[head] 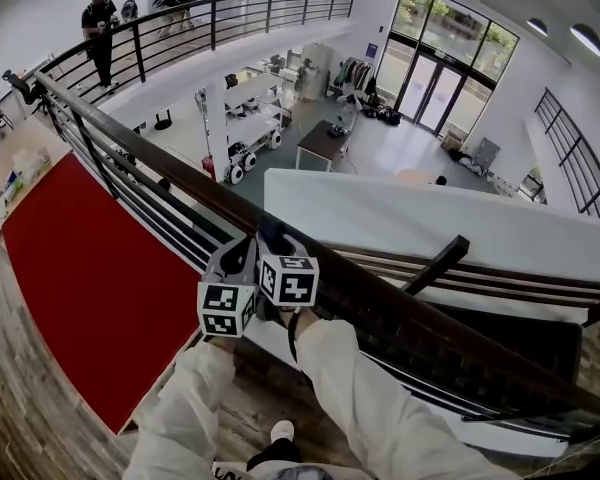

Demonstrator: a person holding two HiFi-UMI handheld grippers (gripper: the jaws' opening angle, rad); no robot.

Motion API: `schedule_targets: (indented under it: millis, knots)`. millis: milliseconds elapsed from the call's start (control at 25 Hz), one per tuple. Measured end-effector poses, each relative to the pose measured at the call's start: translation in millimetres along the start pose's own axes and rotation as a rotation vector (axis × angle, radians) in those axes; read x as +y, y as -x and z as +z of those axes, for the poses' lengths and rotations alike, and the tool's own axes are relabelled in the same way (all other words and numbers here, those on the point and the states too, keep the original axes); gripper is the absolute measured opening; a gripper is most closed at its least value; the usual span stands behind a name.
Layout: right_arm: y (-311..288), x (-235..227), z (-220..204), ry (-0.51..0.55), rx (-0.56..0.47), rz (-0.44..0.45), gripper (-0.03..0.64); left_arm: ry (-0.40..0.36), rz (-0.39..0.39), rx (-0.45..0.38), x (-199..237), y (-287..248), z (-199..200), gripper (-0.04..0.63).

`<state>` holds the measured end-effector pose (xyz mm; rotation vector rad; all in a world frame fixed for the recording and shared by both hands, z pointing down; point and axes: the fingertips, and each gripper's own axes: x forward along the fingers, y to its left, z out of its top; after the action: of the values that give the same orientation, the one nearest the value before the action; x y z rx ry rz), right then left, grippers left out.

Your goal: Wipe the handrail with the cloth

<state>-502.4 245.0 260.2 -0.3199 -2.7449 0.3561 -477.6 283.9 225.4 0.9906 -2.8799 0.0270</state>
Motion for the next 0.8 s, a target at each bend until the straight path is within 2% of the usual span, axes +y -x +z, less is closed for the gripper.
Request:
schedule_targets:
  millis: [200,800]
  knots:
    - [5,-4,-2,-0.032,0.003,0.0,0.098,-0.006,-0.009,0.004,-6,3,-3,-0.003]
    - [38,-28,-15,-0.018,-0.003,-0.035,0.098,-0.021,-0.066,0.024,-39,7,-12,-0.003]
